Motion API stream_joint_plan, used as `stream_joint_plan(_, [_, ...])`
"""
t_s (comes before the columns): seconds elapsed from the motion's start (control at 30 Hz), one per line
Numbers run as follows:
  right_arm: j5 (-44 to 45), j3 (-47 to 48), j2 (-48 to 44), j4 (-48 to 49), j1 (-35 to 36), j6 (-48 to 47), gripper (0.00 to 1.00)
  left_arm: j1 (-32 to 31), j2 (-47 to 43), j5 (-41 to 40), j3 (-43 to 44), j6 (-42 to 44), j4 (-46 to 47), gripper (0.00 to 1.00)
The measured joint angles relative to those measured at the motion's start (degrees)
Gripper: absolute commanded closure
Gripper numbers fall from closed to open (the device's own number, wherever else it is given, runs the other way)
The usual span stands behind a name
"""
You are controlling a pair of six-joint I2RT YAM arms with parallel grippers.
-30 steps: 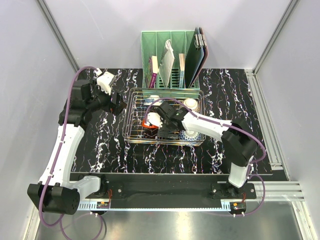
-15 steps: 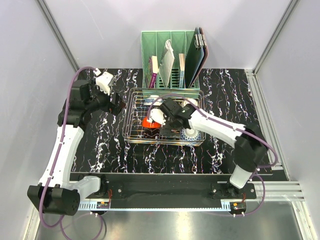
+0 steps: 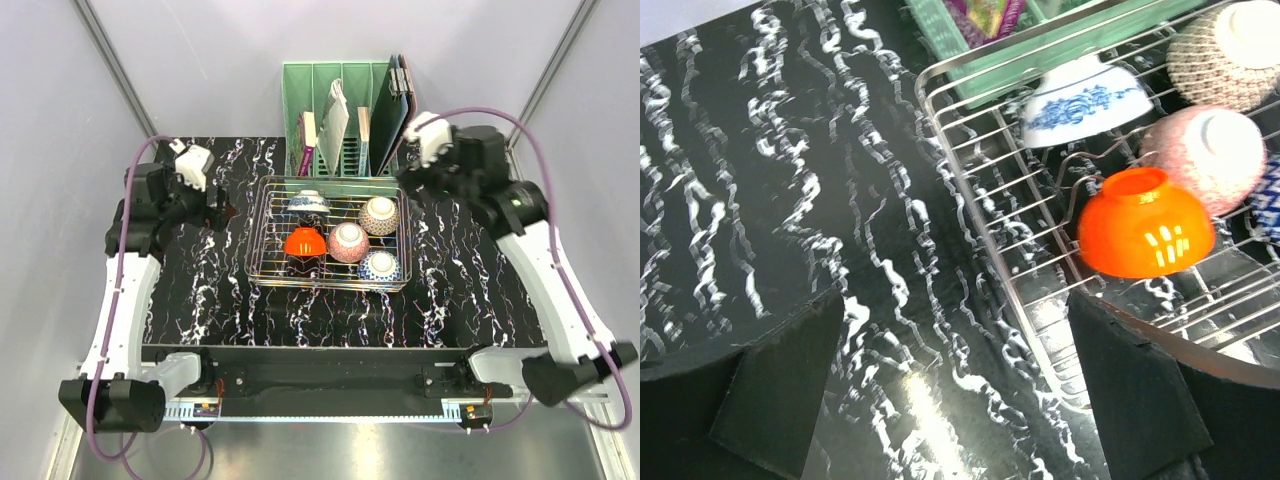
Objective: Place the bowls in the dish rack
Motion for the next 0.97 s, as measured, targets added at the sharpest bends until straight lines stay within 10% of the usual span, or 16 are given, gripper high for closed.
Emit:
stream_joint_plan(0.43, [-12.5,-24.2,-19.5,-2.3,-19.0,5.4,0.00,5.7,-10.5,3.3,-7.1,1.5,-0.3,0.01])
stream_joint_plan(0.97, [-16.2,-25.4,-24.5,-1.4,-20.2,9.7,0.00,8.0,-15.1,6.5,-9.2,0.2,1.9,0.01])
